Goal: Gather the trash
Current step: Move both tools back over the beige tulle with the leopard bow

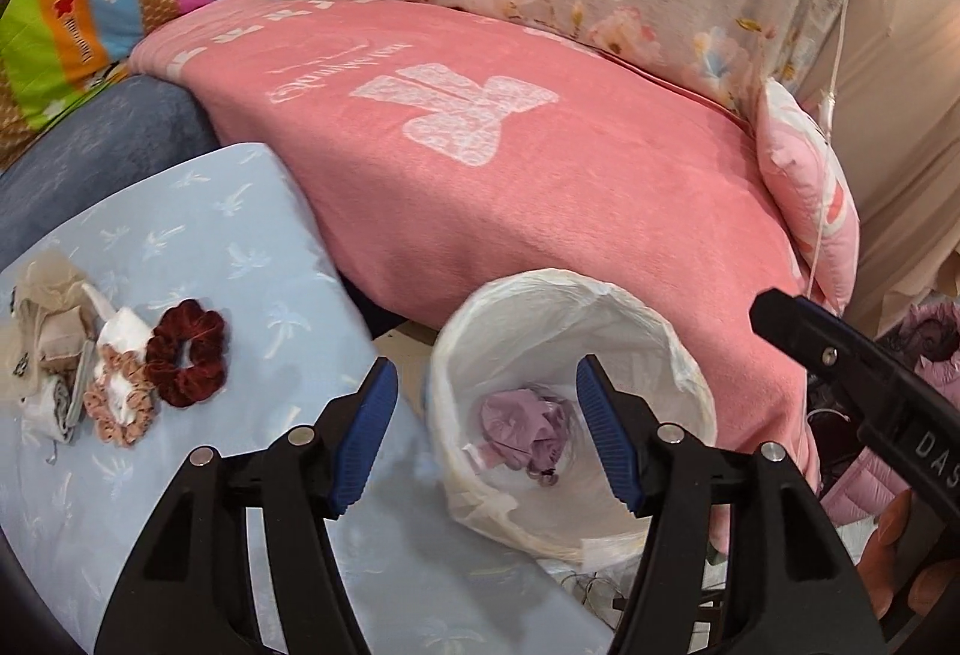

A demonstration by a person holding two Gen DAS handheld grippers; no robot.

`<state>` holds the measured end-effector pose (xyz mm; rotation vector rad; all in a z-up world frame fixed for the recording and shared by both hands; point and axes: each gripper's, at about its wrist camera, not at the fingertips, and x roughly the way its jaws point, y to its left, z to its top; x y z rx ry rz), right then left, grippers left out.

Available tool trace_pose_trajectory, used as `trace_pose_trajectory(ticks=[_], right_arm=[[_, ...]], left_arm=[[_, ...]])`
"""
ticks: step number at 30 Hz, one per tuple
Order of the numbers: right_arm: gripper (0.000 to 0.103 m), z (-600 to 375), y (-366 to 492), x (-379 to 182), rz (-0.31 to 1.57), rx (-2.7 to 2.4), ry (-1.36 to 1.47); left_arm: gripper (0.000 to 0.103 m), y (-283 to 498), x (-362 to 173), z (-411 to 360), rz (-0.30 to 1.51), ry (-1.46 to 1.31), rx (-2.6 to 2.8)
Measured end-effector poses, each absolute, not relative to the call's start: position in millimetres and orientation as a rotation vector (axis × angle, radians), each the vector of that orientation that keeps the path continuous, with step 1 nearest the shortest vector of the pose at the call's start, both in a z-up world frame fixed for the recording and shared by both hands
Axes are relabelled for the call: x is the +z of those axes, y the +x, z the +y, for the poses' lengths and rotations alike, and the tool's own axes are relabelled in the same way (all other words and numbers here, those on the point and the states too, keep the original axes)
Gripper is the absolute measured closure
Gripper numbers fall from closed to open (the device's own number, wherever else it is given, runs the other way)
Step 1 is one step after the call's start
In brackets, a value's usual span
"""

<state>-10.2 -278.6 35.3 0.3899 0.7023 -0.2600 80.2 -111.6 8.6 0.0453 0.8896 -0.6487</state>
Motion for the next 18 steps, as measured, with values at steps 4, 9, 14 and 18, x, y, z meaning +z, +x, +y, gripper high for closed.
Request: trace_pose_trajectory(ticks=[4, 9, 14, 18], right_arm=[[0.062, -259, -1, 29, 0.718, -0.228, 0.384], [0.062, -230, 14, 18, 0.749, -0.184, 0.368], [0.062, -196, 32, 9, 0.777, -0.129, 0.346], [0.062, -169, 47, 1, 0.792, -0.087, 0.330]], left_arm=[[0.044, 87, 7, -87, 0.880, 0.026, -0.596], [0.044, 98, 4, -55, 0.871, 0.007, -0.526], [0.039, 110, 0, -18, 0.862, -0.024, -0.448], [0.034, 122, -3, 16, 0.858, -0.050, -0.387]])
